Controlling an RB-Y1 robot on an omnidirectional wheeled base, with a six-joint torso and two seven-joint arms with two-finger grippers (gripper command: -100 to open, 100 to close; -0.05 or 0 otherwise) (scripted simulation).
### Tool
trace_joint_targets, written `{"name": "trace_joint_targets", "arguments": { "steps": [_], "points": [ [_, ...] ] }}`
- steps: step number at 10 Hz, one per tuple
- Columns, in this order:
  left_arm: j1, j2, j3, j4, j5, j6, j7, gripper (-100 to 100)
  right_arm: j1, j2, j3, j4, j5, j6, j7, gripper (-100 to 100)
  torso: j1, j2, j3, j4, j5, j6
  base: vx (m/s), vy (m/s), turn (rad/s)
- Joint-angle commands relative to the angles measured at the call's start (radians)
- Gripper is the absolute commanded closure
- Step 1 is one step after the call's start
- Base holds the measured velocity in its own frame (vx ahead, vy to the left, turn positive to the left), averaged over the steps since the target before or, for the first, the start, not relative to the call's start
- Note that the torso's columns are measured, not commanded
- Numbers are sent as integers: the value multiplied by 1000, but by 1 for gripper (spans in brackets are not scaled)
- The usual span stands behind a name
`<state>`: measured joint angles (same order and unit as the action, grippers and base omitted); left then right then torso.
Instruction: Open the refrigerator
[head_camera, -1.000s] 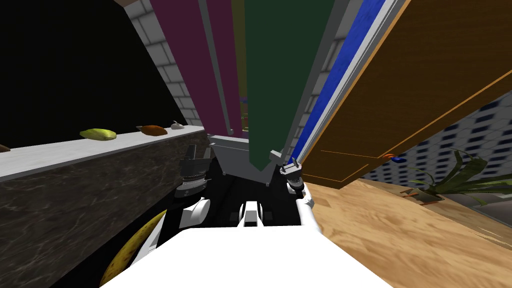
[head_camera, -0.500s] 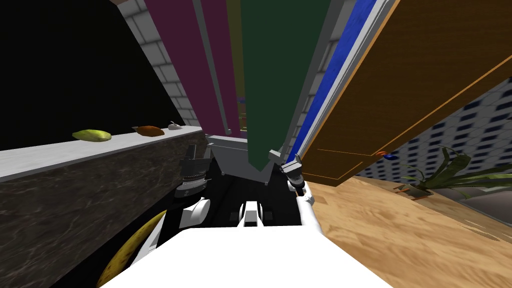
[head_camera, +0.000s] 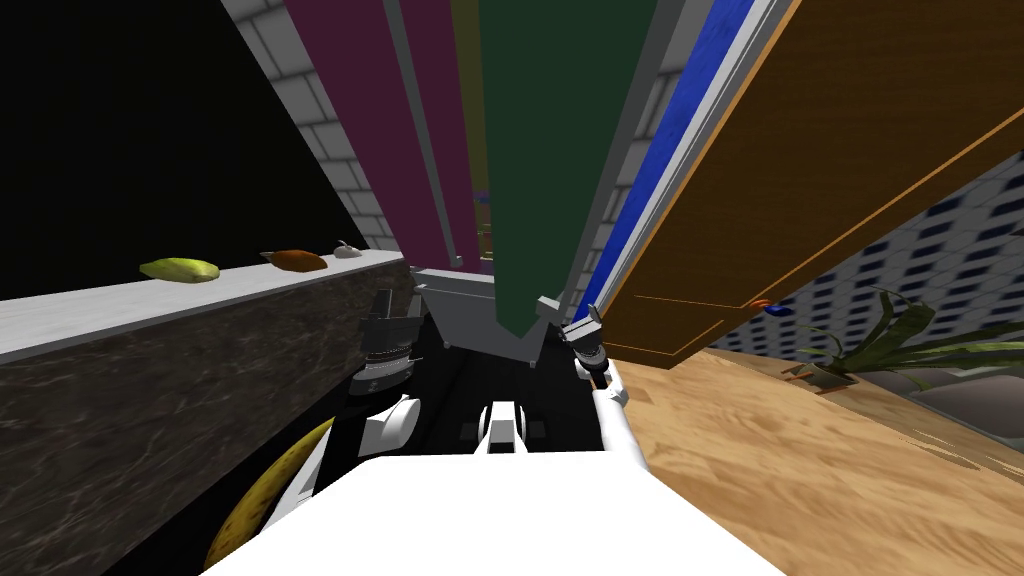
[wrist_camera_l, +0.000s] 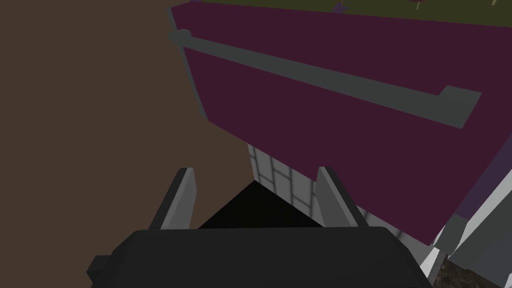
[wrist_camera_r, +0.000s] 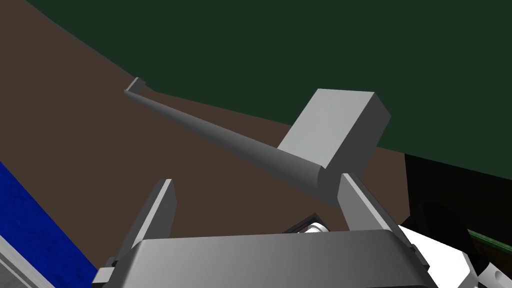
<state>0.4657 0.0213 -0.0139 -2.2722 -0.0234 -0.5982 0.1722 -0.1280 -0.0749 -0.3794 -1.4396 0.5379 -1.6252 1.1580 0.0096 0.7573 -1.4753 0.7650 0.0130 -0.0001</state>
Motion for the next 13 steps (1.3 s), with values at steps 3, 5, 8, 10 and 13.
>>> {"name": "trace_joint_targets", "arguments": {
  "steps": [3, 5, 8, 10, 13],
  "points": [
    [0, 0, 0, 0, 0, 0, 0, 0, -40, -3, -8, -17, -23, 24, -8, -100, 2, -1, -1, 2, 2, -1, -4, 0, 0],
    [0, 0, 0, 0, 0, 0, 0, 0, -40, -3, -8, -17, -23, 24, -8, -100, 2, 1, 0, 2, 1, -1, 6, -8, -1],
    [0, 0, 0, 0, 0, 0, 0, 0, -40, -3, -8, -17, -23, 24, -8, -100, 3, 1, -1, 3, 2, -1, -4, 3, 0],
    [0, 0, 0, 0, 0, 0, 0, 0, -32, -17, 0, -20, -10, 55, -33, -100, 1, 1, 1, 0, 0, 0, -39, 8, -37],
    [0, 0, 0, 0, 0, 0, 0, 0, -42, -22, -1, -24, -13, 68, -40, -100, 1, 2, 3, 0, 0, 0, -18, 2, -3]
  ]
}}
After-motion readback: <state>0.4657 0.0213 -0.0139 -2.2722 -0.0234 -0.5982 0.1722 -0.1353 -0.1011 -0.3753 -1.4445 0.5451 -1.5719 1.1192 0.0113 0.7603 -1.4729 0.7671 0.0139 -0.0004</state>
